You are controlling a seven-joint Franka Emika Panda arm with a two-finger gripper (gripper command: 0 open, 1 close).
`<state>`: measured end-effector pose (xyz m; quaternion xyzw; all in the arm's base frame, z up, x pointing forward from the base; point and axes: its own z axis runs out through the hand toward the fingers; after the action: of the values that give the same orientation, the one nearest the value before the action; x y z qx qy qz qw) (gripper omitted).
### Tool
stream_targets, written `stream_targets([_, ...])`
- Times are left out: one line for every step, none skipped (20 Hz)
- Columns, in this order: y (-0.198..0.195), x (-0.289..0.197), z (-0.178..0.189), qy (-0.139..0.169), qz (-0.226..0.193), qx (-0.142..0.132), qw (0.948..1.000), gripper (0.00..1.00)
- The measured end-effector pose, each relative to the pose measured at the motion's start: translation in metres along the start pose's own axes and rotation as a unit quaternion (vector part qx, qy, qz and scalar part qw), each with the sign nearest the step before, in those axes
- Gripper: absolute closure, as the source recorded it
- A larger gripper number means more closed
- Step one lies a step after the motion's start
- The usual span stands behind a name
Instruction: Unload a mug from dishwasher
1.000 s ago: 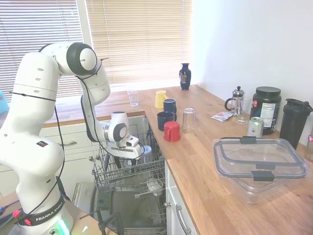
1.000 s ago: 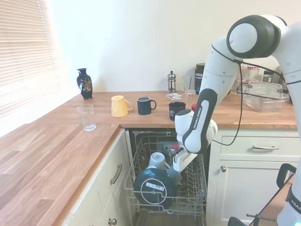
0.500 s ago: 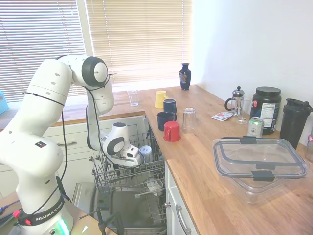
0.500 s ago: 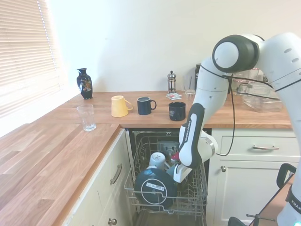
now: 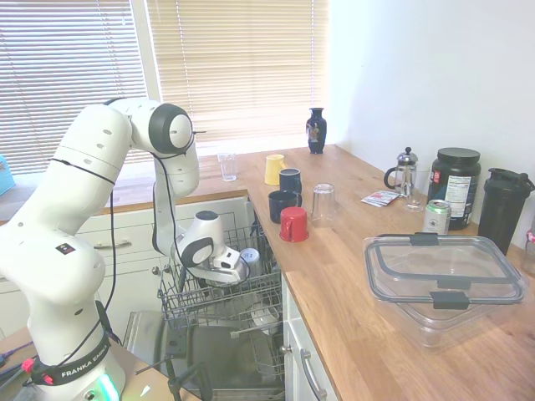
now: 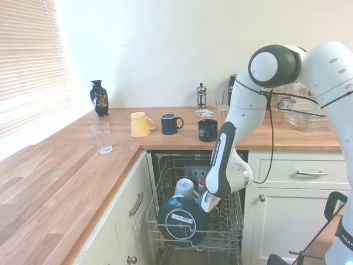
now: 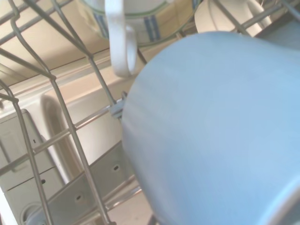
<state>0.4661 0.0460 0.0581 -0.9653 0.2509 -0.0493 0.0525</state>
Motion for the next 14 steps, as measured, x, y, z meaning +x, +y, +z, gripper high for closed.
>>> stream_targets([0.0000, 0.0004, -0.0003, -0.001, 0.000, 0.003, 1.0000, 1.00])
stream_targets([0.0014, 0.0019, -0.0008, -0.002, 0.001, 0.006, 1.0000, 1.00])
stream_targets([0.0036, 0.0042, -0.0015, -0.002, 0.001, 0.008, 1.0000, 1.00])
stream_targets([0.0050, 0.0070, -0.0024, -0.002, 0.000, 0.011, 0.9999, 1.00])
stream_targets([0.0049, 0.0087, -0.0032, -0.002, 0.000, 0.014, 0.9999, 1.00])
stream_targets([0.0048, 0.0097, -0.0037, -0.002, 0.000, 0.017, 0.9999, 1.00])
stream_targets([0.0047, 0.0100, -0.0040, -0.003, 0.000, 0.018, 0.9998, 1.00])
stream_targets([0.0048, 0.0097, -0.0038, -0.005, -0.001, 0.018, 0.9998, 1.00])
stream_targets([0.0044, 0.0094, -0.0035, -0.008, -0.003, 0.019, 0.9998, 1.00])
stream_targets([0.0032, 0.0092, -0.0031, -0.014, -0.004, 0.019, 0.9997, 1.00])
stream_targets([0.0011, 0.0089, -0.0027, -0.021, -0.006, 0.022, 0.9995, 1.00])
stream_targets([-0.0009, 0.0090, -0.0026, -0.028, -0.008, 0.025, 0.9993, 1.00])
stream_targets([-0.0026, 0.0091, -0.0029, -0.033, -0.010, 0.028, 0.9990, 1.00])
stream_targets([-0.0031, 0.0093, -0.0032, -0.036, -0.011, 0.030, 0.9988, 1.00])
